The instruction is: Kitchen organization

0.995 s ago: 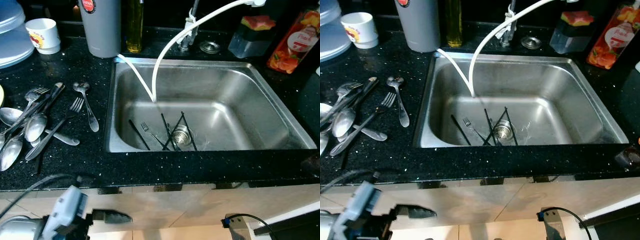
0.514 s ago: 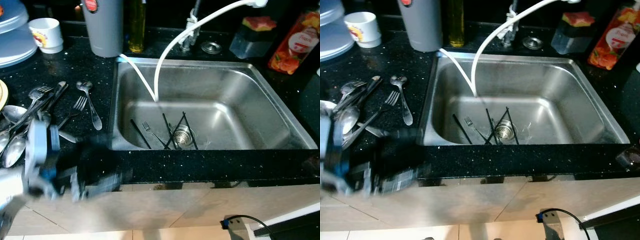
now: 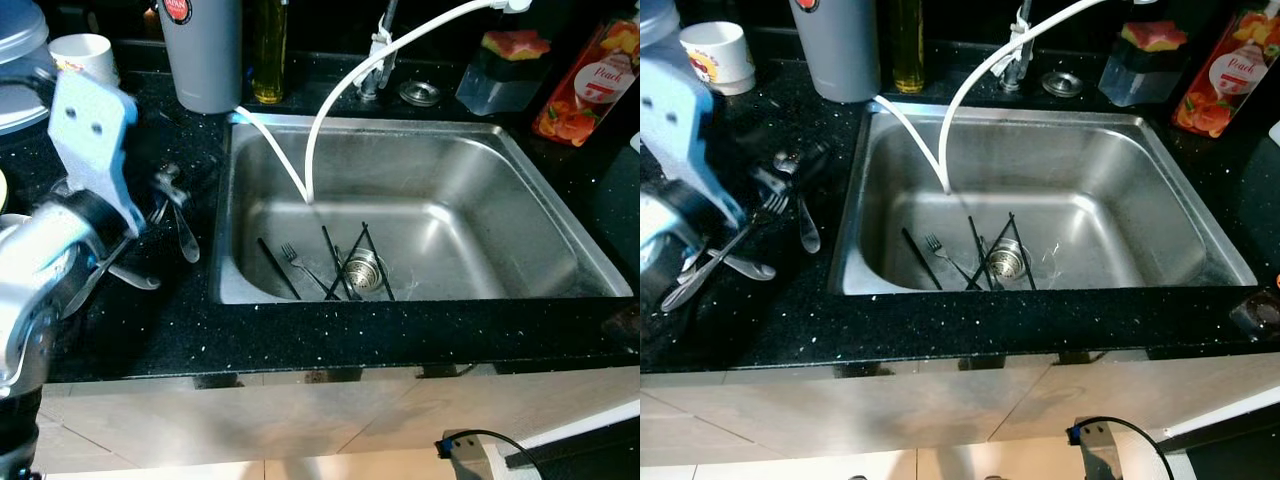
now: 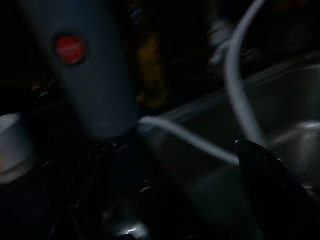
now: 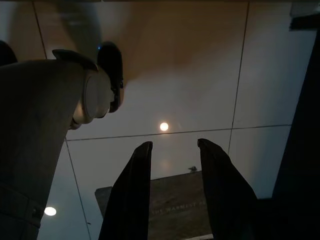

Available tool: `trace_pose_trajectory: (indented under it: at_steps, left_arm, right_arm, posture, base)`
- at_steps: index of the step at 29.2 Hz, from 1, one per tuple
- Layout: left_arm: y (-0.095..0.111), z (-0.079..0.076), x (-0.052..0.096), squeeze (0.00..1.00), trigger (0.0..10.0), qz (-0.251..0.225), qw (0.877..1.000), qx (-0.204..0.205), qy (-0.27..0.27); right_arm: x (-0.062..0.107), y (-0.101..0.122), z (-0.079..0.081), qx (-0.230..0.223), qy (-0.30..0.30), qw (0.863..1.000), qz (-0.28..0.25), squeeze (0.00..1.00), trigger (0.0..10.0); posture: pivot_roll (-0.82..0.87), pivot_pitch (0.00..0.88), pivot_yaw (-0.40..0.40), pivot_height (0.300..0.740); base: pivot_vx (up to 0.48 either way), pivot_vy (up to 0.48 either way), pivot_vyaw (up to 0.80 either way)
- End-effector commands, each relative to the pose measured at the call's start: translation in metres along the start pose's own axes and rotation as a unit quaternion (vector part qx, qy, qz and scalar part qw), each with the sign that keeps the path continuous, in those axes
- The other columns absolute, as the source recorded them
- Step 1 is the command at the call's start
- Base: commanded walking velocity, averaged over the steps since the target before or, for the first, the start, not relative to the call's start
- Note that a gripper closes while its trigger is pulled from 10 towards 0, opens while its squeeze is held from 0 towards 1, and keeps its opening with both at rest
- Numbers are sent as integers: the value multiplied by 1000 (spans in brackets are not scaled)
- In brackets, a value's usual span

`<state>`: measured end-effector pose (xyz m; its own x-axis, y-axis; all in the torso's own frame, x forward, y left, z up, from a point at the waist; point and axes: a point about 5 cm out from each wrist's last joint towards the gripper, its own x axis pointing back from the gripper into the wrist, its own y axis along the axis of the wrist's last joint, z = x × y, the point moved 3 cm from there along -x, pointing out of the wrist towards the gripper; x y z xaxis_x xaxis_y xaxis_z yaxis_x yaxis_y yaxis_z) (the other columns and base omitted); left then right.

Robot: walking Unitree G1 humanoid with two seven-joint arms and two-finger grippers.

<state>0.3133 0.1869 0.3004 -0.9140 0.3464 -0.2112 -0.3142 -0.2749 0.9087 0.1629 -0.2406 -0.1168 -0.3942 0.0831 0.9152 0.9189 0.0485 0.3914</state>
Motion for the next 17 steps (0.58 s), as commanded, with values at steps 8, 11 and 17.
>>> trace_pose_trajectory:
  at_steps: [8, 11, 17]
  left_arm:
    - [-20, 13, -9, 0, 10000, 97, 989, 16, 107]
    - [-28, 12, -10, 0, 10000, 139, 984, 7, 112]
    - [-42, 8, -4, 0, 10000, 244, 966, 23, 86]
  right_arm:
    - [1, -13, 0, -9, -1, 1000, 15, 0, 10000]
    - [1, -13, 0, -6, -1, 1000, 15, 0, 10000]
    - [1, -11, -4, -2, -4, 1000, 14, 0, 10000]
  posture:
    - [125, 98, -60, 740]
    - [124, 97, -59, 740]
    - [128, 87, -57, 740]
  base:
    - [0, 0, 0]
    - [0, 0, 0]
    - [0, 0, 0]
